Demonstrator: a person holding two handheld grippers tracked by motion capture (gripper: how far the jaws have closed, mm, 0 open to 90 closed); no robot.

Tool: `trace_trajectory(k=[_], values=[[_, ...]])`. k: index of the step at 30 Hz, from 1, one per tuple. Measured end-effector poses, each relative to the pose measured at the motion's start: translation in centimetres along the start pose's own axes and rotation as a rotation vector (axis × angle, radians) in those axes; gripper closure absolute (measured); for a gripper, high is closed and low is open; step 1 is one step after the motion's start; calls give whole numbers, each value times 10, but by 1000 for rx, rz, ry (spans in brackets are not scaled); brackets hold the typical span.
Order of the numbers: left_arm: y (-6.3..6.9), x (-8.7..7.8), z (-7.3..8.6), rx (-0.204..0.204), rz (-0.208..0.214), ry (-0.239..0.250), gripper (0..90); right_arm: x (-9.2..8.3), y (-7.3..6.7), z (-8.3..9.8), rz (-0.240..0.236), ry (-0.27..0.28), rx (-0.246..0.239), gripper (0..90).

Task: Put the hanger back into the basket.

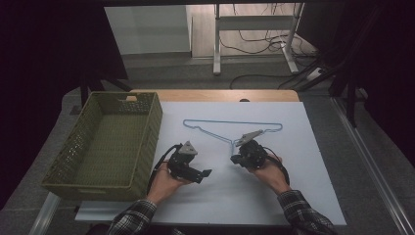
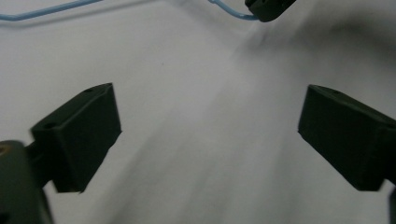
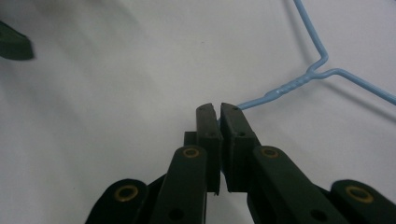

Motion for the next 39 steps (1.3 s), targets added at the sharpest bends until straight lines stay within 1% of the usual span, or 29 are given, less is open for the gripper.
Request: trace_trajectory(k=[1,2,3,4,5,6,7,8,9,11,12,14,15,16,18,20,22,23,24,28,31,33,34,35,36,38,39], values=[[0,6,-4,-10,19,6,278,-1,1,-1,3,4,-2,862],[0,6,-4,-10,19,6,359,-1,1,-1,3,4,-2,862],[0,16,-8,-30,69,7,469,-3,1,-2,0,5,2,862],[0,16,-8,-30,69,7,534,-3,1,-2,0,5,2,862],[-2,28,-9,-34,80,-18,601,-5,2,-3,0,11,6,862],[-2,28,-9,-34,80,-18,676,-5,2,-3,0,11,6,862],[-3,35,-10,-33,88,-29,717,-7,3,-3,-1,15,11,862],[-4,40,-10,-25,87,-30,717,-7,3,-3,-1,15,11,862],[-6,50,-13,-23,90,-13,821,-8,4,-4,-3,19,14,862],[-6,53,-14,-19,90,-7,875,-9,4,-5,-4,24,17,862],[-6,57,-16,-14,88,1,875,-9,4,-5,-4,24,17,862],[-5,63,-19,-5,85,-1,894,-11,4,-6,-4,29,21,862],[-4,66,-21,3,72,-5,895,-11,4,-6,-6,31,21,863],[-3,69,-25,17,65,3,896,-11,5,-6,-6,32,21,862],[-1,73,-30,15,74,4,896,-12,4,-7,-8,34,20,863],[2,77,-33,24,69,-2,896,-13,4,-7,-9,37,21,862],[5,83,-36,41,54,-22,896,-13,3,-8,-9,39,20,862],[5,83,-36,41,54,-22,896,-13,3,-8,-9,39,20,862],[6,84,-37,48,53,-32,896,-14,3,-8,-9,40,20,862],[10,86,-43,60,56,-22,896,-14,1,-9,-14,40,23,862],[9,86,-45,70,58,-33,896,-14,1,-9,-15,42,19,861],[10,87,-46,50,58,-6,896,-14,0,-9,-16,42,19,859],[9,87,-46,54,60,-16,896,-14,0,-9,-18,41,20,854],[9,87,-46,52,60,-12,896,-14,0,-9,-17,39,24,853],[9,86,-45,65,64,-31,896,-14,0,-9,-21,42,35,851],[9,88,-45,54,64,-21,895,-14,2,-9,-19,48,42,804],[9,89,-45,53,65,-19,895,-17,5,-10,-9,59,45,783]])
Point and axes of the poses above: each handheld gripper's, and its own axes: x roughly forward along the jaws, z roughly out of its underside, y roughly to its right, the point moved 7 cm from there along x, roughly forward along the jaws, and after that the axes turned 14 degrees about z, right-handed, at the moved point
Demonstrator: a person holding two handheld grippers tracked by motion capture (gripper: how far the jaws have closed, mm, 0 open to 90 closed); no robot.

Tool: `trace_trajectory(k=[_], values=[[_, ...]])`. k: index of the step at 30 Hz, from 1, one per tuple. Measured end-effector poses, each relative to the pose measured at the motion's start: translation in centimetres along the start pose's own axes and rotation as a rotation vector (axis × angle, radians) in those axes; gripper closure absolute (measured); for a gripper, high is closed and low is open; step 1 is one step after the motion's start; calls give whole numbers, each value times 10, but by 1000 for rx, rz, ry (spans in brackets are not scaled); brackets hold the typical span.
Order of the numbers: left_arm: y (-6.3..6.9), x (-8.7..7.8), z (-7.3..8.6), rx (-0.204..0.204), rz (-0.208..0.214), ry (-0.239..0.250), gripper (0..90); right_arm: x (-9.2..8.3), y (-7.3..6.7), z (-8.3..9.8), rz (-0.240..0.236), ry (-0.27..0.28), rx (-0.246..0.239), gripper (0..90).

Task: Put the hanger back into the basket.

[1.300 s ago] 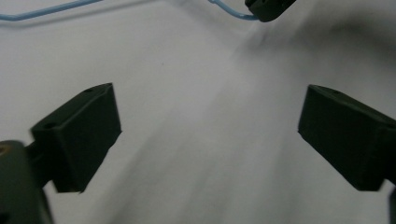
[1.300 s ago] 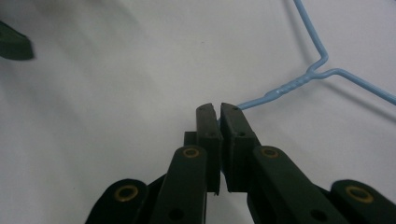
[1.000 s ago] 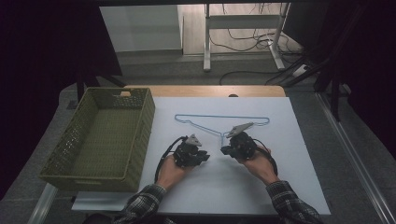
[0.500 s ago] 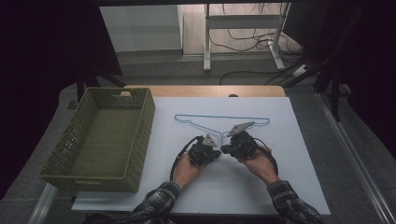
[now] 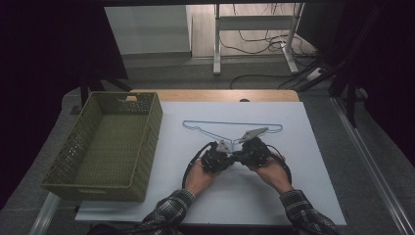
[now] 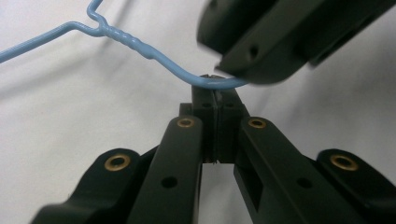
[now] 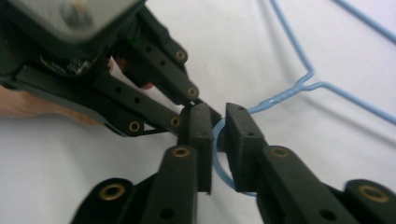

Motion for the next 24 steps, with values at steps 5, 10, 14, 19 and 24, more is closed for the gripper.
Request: trace_trajectory(k=[5,10,14,19,24], values=[[0,0,-1,-1,-1,7,895,-9,12,-3,31,23,25,759],[-1,0,-2,1,4,7,895,-18,37,-1,79,36,76,724],[-1,0,-3,4,6,9,894,-16,58,1,113,23,109,690],[-2,-2,-3,4,8,9,893,-4,70,1,135,-1,107,667],[-3,-2,-3,-2,11,14,891,10,75,1,134,-16,129,641]])
Point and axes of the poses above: each handheld gripper's, and its own axes: x roughly forward along the jaws, z roughly out of its underside, y roughly to its right, the point moved 7 cm from there along x, roughly forward along the jaws, and after that the axes turned 14 degrees about z, right-handed, at the moved point
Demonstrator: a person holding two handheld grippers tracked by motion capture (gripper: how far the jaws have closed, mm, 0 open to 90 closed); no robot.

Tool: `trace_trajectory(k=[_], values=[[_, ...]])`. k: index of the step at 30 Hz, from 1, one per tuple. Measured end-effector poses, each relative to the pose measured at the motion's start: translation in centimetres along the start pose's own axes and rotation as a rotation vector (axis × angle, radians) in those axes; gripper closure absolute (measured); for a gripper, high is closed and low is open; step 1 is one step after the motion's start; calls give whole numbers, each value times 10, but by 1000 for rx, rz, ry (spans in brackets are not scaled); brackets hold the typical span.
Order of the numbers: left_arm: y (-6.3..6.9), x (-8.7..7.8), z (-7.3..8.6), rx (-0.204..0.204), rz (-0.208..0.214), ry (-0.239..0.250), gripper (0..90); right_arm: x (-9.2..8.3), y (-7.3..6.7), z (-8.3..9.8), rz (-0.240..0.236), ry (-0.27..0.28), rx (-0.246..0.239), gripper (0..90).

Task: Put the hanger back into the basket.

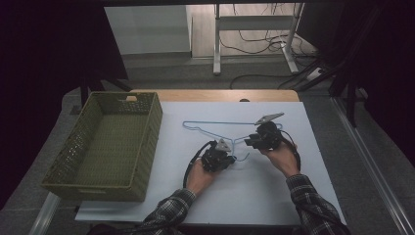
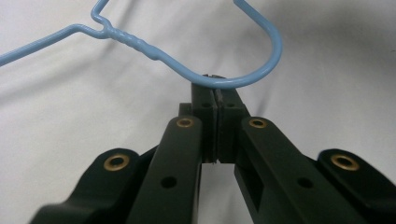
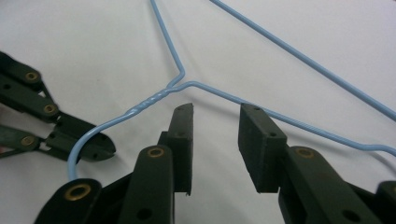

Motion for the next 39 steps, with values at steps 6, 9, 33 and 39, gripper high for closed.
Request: trace_trajectory(k=[6,9,33,39], values=[[0,0,-1,-7,3,15,892,6,1,-5,6,9,6,609],[0,-2,-2,-3,4,13,891,10,1,-6,6,7,7,604],[2,-8,-10,-26,18,61,889,54,5,-8,111,-13,-251,358],[4,-8,-13,-28,26,75,883,59,3,-11,127,-9,-302,511]])
Point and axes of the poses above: each handheld gripper's, and its own axes: x roughly forward along the jaws, z roughly out of its underside, y roughly to its right, the point moved 7 cm from there along x, roughly forward along the jaws, and after that the axes turned 14 degrees about z, right-handed, at the moved point
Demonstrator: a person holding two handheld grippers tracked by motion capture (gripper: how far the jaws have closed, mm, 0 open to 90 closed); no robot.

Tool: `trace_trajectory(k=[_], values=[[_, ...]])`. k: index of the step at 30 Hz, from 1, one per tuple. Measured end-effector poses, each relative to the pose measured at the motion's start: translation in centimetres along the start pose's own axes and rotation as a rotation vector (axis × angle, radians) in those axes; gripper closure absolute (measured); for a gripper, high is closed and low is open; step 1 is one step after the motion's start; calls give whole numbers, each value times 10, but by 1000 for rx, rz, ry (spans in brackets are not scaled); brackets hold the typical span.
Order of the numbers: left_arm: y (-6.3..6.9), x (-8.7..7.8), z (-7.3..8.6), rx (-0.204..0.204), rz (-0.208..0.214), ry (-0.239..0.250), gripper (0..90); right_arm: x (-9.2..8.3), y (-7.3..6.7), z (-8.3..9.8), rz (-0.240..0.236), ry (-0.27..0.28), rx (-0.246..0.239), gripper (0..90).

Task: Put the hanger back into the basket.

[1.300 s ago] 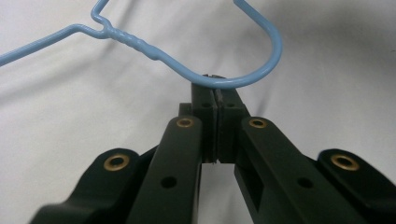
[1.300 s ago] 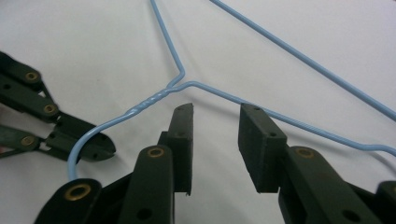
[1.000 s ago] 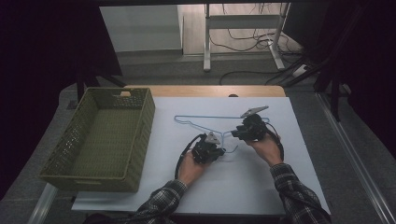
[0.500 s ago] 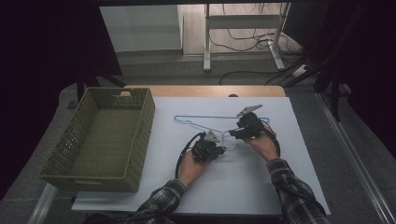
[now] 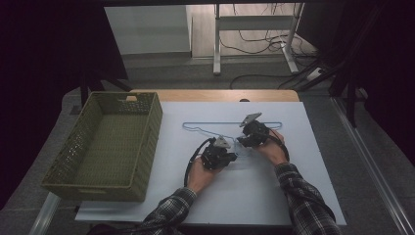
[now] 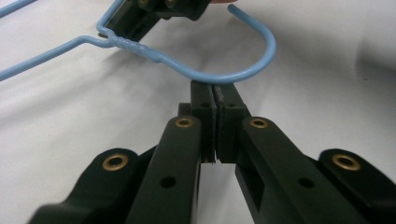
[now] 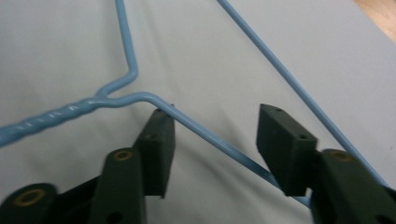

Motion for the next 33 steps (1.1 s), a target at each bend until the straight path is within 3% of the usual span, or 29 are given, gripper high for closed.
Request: trace_trajectory(k=[3,14,17,24,26,28,29,31,33], values=[[0,-2,1,7,-5,-12,857,-1,-1,-2,11,18,-44,598],[-9,-32,7,-31,-54,39,814,-5,-3,-15,-6,52,-93,854],[-13,-40,10,-51,-67,53,809,-11,-1,-19,-20,60,-34,864],[-21,-52,18,-88,-89,79,770,-19,1,-25,-54,82,55,866],[-24,-57,18,-105,-88,97,706,-22,2,-27,-69,93,85,866],[-26,-63,17,-117,-89,123,551,-29,3,-30,-91,120,122,867],[-27,-67,15,-113,-87,135,551,-29,3,-30,-91,120,122,867],[-29,-73,13,-106,-94,150,438,-34,3,-31,-106,129,141,867],[-31,-83,6,-95,-85,186,385,-40,2,-33,-127,142,159,867]])
Point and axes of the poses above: each handheld gripper's, and its own axes: x roughly forward along the jaws, z roughly out of its underside, y roughly to its right, the point moved 7 cm from there along x, roughly forward along the jaws, and after that the axes turned 14 degrees about z, right-handed, at the moved point
